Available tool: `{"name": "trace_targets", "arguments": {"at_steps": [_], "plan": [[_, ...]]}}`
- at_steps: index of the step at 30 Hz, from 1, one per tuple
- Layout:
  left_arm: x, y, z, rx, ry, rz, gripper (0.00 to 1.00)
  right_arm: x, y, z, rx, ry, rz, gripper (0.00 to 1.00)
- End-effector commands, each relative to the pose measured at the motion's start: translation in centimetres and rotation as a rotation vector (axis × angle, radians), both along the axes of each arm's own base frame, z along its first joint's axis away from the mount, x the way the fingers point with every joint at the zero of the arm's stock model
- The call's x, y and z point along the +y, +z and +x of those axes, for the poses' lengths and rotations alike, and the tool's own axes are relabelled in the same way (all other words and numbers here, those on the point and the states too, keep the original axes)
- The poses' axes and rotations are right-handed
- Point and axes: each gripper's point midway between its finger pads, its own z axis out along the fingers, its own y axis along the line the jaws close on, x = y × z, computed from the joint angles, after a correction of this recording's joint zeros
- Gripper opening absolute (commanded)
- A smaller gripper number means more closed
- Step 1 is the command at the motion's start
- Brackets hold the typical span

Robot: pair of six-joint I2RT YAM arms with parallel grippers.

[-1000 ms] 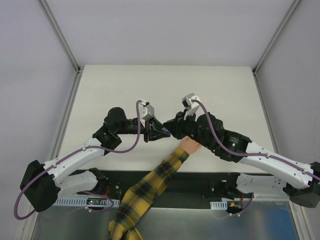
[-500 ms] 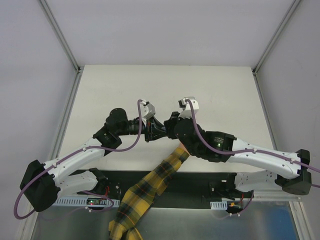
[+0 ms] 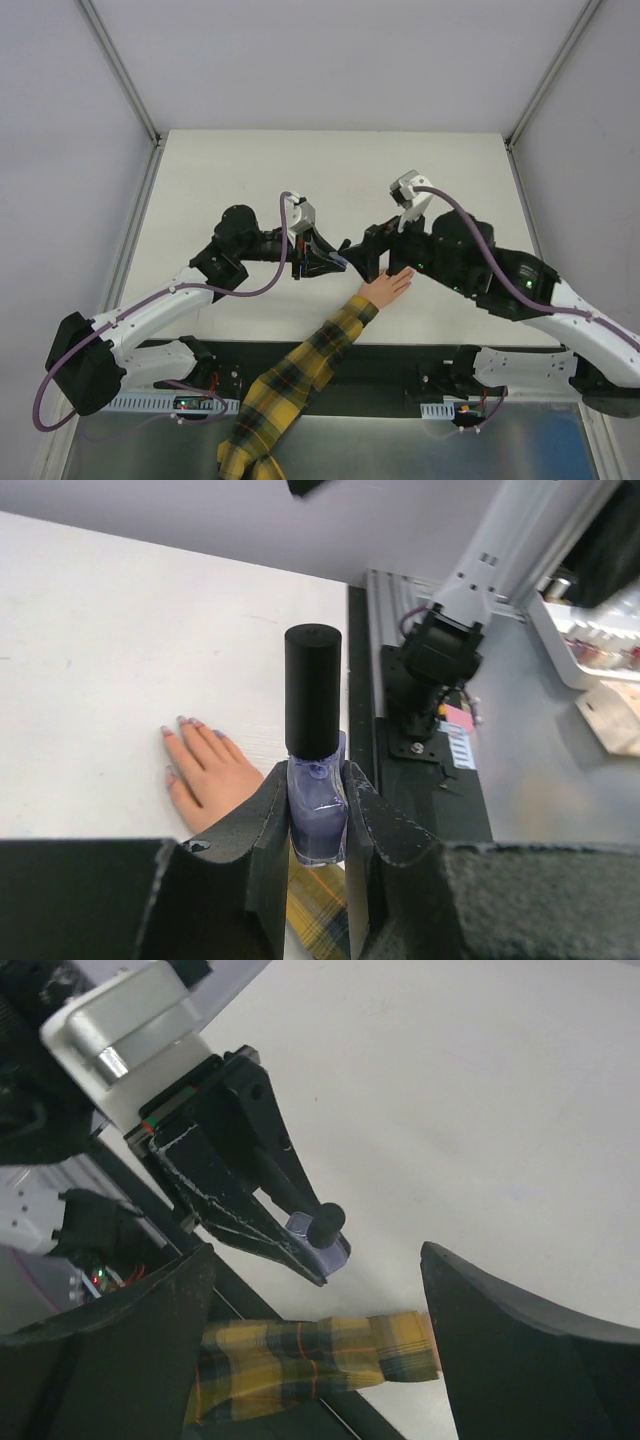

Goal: Paint the nails

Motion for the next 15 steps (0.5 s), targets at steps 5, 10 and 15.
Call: {"name": "trace_targets", "arguments": {"at_steps": [5, 10, 15], "plan": [[0.4, 3.5, -5.4, -0.034, -0.374, -0.047, 0.00, -0.1, 1.3, -5.7, 0.005, 0.732, -0.043, 0.77], [0.6, 3.4, -6.1, -0.025, -0.406, -0.043, 0.00, 0.4, 1.4, -4.9, -0.014, 0.785, -0.060, 0.61], [0.5, 3.2, -6.0, -0.011, -0.414, -0.037, 0.00, 1.0, 1.1, -4.5, -0.027, 0.809, -0.064, 0.49]]}}
